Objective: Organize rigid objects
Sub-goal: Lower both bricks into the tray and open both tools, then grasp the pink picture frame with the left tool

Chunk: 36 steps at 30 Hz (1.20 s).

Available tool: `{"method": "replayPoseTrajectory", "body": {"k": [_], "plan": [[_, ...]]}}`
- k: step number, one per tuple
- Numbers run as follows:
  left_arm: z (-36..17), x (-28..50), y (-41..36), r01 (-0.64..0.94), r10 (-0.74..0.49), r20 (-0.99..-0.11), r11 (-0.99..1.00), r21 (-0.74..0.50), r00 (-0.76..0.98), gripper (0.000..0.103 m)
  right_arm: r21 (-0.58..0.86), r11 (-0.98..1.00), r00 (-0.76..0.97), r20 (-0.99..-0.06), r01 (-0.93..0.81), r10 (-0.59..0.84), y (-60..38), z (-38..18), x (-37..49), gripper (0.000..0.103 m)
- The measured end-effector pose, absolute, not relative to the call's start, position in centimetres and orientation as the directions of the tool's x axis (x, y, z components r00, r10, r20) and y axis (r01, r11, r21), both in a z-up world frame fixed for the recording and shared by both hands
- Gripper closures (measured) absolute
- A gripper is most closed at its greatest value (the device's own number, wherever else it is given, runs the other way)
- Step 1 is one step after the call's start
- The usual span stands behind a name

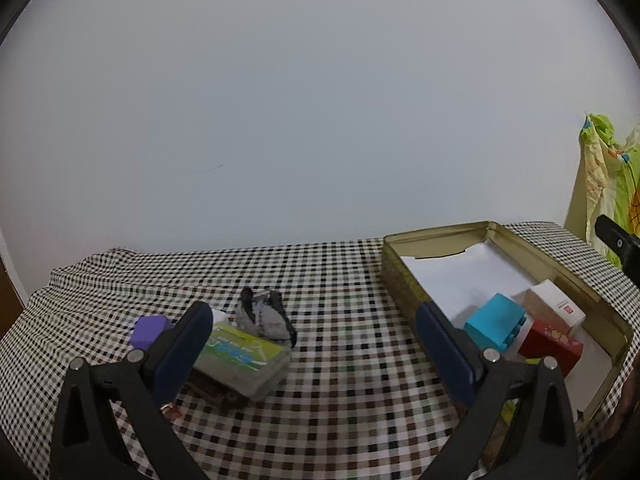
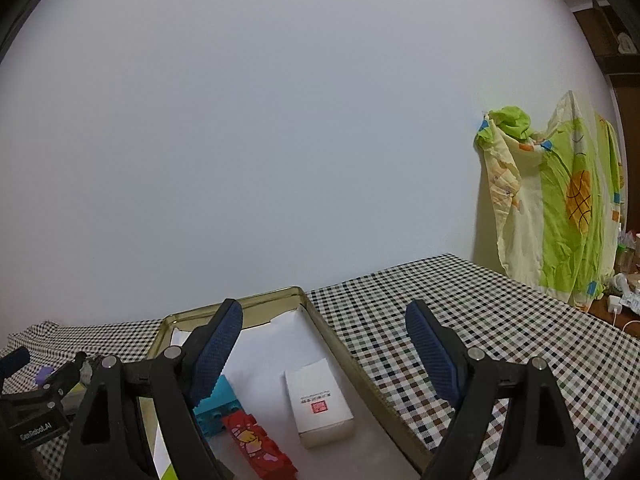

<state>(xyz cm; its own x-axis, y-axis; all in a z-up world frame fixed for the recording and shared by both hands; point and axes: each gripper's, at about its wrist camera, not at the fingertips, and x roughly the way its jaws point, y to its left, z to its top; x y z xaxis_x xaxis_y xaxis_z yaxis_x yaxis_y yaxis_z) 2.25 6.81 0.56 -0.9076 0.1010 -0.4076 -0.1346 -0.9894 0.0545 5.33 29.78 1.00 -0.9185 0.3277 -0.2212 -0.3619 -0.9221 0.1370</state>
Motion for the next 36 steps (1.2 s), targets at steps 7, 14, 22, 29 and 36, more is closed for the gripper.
{"method": "replayPoseTrajectory", "body": {"k": [7, 14, 22, 29, 36], "plan": [[0.3, 2.1, 4.6, -0.111, 0.086, -0.428, -0.993, 0.034, -0.900, 0.001, 0.134, -0.918, -0.915, -0.213, -0.374, 0.341, 29.2, 1.1, 6.0, 0.018], [0.1, 2.0, 3.4, -0.115, 0.087, -0.439, -0.993, 0.036, -0.894, 0.001, 0.141, -0.920, -0.920, -0.207, -0.365, 0.333, 27.8, 0.9, 6.8, 0.018], [-0.5, 0.7, 0.6, -0.081, 0.065, -0.488, -0.997, 0.012, -0.870, 0.001, 0.141, -0.943, -0.938, -0.221, -0.301, 0.267, 24.5, 0.6, 7.0, 0.018], [-1.2, -0.2, -3.0, -0.020, 0.010, -0.529, -1.000, 0.013, -0.849, 0.001, 0.155, -0.965, -0.954, -0.244, -0.213, 0.172, 20.8, 0.2, 6.3, 0.018], [-2.6, -1.6, -6.1, 0.029, 0.004, -0.631, -0.999, -0.042, -0.776, 0.001, 0.143, -0.983, -0.963, -0.259, -0.118, 0.078, 16.7, -0.1, 5.4, 0.018]]}}
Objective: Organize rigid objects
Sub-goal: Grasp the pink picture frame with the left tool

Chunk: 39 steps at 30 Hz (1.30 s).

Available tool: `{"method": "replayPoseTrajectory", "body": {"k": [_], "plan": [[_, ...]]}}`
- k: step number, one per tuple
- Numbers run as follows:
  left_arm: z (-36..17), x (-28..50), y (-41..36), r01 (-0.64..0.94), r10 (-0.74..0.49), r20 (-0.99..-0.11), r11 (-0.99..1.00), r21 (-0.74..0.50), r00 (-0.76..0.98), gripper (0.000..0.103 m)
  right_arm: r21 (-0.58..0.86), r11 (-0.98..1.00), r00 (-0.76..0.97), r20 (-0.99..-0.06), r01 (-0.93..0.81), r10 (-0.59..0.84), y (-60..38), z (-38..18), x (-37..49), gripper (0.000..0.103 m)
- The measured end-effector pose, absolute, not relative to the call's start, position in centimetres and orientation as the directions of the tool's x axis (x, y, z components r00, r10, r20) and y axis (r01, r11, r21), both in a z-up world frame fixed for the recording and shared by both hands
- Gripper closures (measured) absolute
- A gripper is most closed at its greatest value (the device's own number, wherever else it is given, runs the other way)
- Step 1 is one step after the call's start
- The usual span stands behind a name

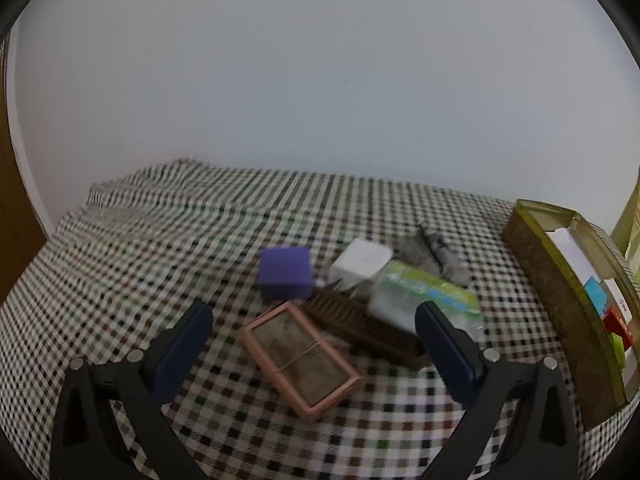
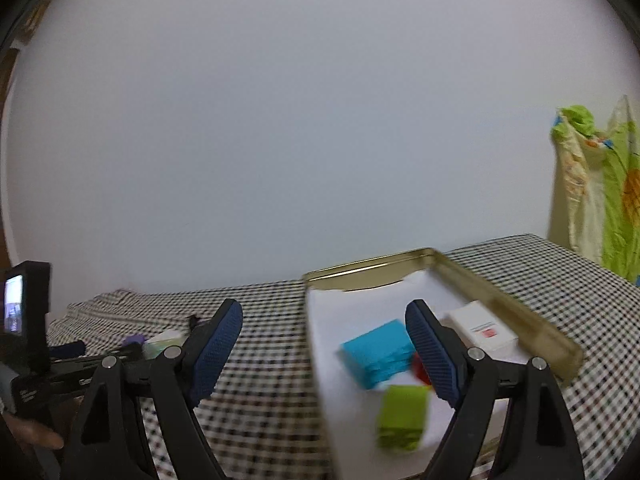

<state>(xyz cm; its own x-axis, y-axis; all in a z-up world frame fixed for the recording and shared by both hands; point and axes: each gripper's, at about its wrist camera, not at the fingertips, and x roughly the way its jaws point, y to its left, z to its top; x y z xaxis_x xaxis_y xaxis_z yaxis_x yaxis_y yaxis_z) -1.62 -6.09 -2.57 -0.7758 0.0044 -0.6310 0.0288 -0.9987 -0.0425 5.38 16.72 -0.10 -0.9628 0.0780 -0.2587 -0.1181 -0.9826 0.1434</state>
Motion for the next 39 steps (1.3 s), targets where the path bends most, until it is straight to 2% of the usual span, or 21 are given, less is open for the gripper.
{"method": "replayPoseTrajectory", "body": {"k": [10, 16, 18, 19, 24, 26, 32, 35, 39], "plan": [[-5.3, -4.4, -7.3, 0.047, 0.037, -0.768, -0.995, -0.087, -0.639, 0.000, 0.122, -0.992, -0.954, -0.295, 0.018, -0.053, 12.9, -0.6, 5.0, 0.018], [-5.4, -4.5, -8.3, 0.053, 0.078, -0.773, -0.988, -0.142, -0.629, 0.000, 0.135, -0.990, -0.946, -0.313, 0.043, -0.084, 12.7, -0.8, 5.0, 0.018], [-5.3, -4.3, -8.6, 0.042, 0.068, -0.775, -0.992, -0.121, -0.629, 0.000, 0.145, -0.989, -0.942, -0.323, 0.043, -0.088, 12.8, -0.9, 4.8, 0.018], [-5.4, -4.3, -8.7, 0.042, 0.033, -0.793, -0.996, -0.074, -0.609, 0.000, 0.148, -0.988, -0.942, -0.325, 0.043, -0.089, 12.9, -1.0, 4.6, 0.018], [-5.7, -3.9, -10.0, -0.039, 0.070, -0.802, -0.998, -0.058, -0.594, 0.000, 0.162, -0.986, -0.937, -0.336, 0.040, -0.093, 13.1, -1.2, 4.3, 0.018], [-5.8, -3.8, -10.5, -0.033, 0.029, -0.810, -0.999, -0.012, -0.586, 0.000, 0.161, -0.986, -0.935, -0.342, 0.043, -0.097, 13.1, -1.1, 4.2, 0.018], [-5.7, -3.9, -13.1, -0.040, 0.037, -0.812, -0.999, -0.017, -0.583, 0.001, 0.154, -0.987, -0.928, -0.359, 0.047, -0.100, 12.8, -1.3, 3.9, 0.018], [-5.3, -3.6, -13.0, -0.050, 0.042, -0.802, -0.999, -0.015, -0.596, 0.015, 0.154, -0.987, -0.917, -0.384, 0.054, -0.110, 12.6, -1.4, 3.3, 0.018], [-4.9, -3.0, -11.8, -0.120, 0.085, -0.789, -0.993, -0.014, -0.608, 0.047, 0.180, -0.981, -0.903, -0.407, 0.071, -0.140, 12.3, -1.6, 2.4, 0.018]]}}
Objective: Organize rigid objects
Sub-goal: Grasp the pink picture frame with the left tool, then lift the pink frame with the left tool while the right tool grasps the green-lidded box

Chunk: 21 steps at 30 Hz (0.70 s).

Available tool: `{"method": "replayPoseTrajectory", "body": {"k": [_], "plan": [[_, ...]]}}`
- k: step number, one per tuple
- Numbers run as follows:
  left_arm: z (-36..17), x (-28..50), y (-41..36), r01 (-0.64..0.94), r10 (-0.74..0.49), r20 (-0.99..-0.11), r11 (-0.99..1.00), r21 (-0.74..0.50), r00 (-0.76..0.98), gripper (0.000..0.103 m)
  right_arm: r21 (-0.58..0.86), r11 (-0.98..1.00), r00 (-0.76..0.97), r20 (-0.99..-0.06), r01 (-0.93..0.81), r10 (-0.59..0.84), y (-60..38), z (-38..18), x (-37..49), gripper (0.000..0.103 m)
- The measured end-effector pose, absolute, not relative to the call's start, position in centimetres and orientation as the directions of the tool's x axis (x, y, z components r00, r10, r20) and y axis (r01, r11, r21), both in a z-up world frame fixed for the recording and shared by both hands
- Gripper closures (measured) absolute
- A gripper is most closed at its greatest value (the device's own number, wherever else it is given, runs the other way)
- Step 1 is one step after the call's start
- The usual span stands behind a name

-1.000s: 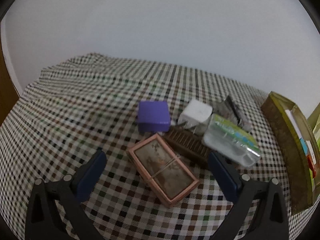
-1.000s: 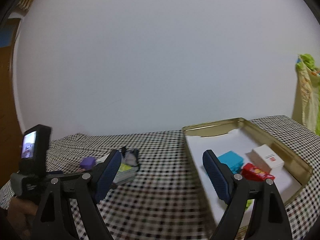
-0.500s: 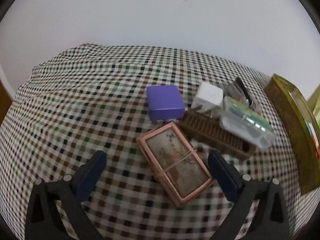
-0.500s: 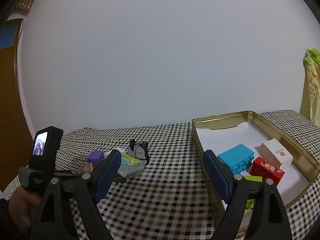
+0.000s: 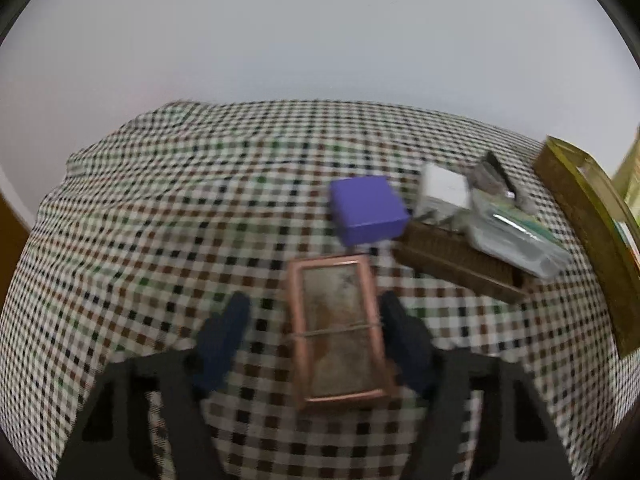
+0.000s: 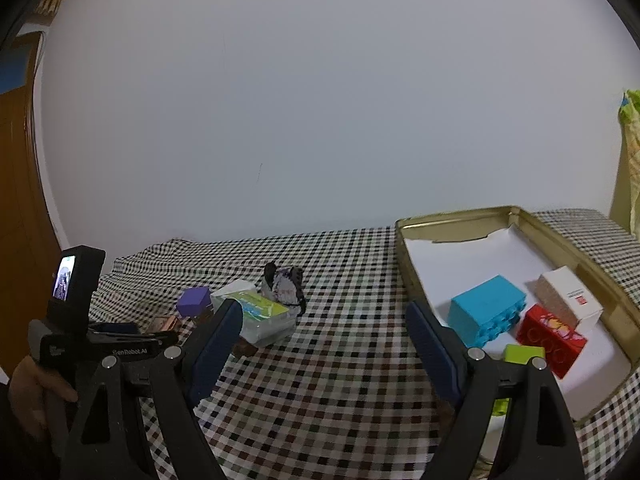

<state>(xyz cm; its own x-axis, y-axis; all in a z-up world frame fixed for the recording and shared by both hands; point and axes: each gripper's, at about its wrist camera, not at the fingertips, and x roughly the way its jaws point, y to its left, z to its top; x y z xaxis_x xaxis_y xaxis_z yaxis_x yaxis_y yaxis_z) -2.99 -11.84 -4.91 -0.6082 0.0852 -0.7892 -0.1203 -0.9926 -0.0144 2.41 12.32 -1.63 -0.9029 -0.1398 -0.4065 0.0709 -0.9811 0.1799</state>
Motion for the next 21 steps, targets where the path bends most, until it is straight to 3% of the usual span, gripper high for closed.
{"method": "replayPoseTrajectory", "body": {"k": [2, 21], "plan": [[-4.8, -2.8, -11.6, -0.136, 0.096, -0.785, -0.991, -0.015, -0.613, 0.056, 0.191, -0.977, -0.893, -0.418, 0.091, -0.164, 12.0, -1.8, 1.8, 0.018], [-1.9, -2.4, -14.3, -0.048, 0.115, -0.680, -0.992, -0.117, -0.724, 0.058, 0.320, -0.923, -0.638, -0.671, 0.213, -0.379, 8.4, -6.2, -9.3, 0.018]]}}
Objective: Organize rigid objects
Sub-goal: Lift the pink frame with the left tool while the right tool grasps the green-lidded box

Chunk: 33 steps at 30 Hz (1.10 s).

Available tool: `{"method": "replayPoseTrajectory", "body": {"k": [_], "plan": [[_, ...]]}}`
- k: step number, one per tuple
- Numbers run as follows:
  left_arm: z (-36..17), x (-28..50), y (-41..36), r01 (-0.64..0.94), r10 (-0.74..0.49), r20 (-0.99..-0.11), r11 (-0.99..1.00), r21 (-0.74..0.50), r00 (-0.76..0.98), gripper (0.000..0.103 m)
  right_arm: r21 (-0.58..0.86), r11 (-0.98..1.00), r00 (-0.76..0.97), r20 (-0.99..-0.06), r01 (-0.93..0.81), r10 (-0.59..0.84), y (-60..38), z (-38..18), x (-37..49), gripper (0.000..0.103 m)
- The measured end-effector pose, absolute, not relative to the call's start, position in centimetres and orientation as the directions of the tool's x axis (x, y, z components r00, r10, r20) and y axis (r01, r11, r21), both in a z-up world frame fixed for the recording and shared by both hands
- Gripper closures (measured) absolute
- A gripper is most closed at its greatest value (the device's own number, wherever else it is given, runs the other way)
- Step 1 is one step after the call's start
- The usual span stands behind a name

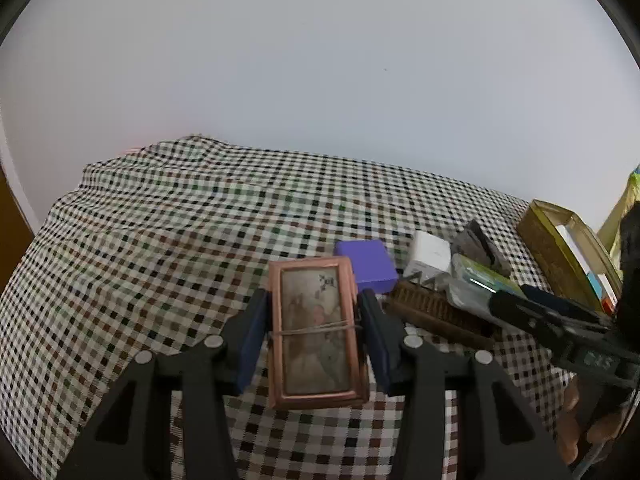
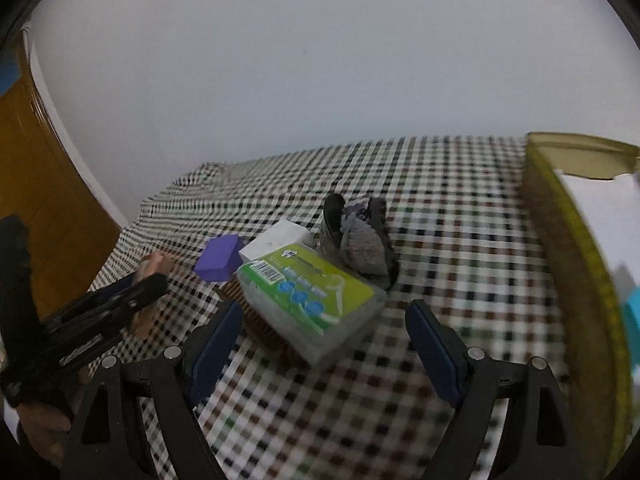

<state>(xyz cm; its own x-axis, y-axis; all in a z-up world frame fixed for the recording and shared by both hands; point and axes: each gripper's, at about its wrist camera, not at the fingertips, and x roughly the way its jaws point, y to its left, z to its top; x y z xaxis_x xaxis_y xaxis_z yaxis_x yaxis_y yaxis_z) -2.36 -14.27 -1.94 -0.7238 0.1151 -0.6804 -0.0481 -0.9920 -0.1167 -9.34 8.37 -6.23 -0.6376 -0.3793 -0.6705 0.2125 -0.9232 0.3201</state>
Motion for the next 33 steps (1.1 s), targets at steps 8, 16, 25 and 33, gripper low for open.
{"method": "replayPoseTrajectory", "body": {"k": [8, 16, 25, 33], "plan": [[-1.9, -2.5, -14.3, -0.055, 0.124, -0.678, -0.991, -0.123, -0.724, 0.058, 0.331, -0.910, -0.583, -0.699, 0.249, -0.414, 7.2, -7.2, -10.9, 0.022], [-2.0, -2.6, -14.6, -0.031, 0.099, -0.673, -0.993, -0.113, -0.733, 0.058, 0.339, -0.903, -0.583, -0.689, 0.265, -0.430, 7.5, -6.8, -9.5, 0.042], [-2.0, -2.2, -14.7, 0.009, 0.084, -0.655, -0.991, -0.137, -0.751, 0.058, 0.265, -0.919, -0.680, -0.618, 0.291, -0.393, 7.0, -4.8, -6.0, 0.045], [-1.0, -1.0, -13.8, -0.015, 0.095, -0.579, -0.990, -0.142, -0.810, 0.058, 0.174, -0.961, -0.832, -0.483, 0.217, -0.275, 7.9, -1.9, -2.8, 0.045]]}}
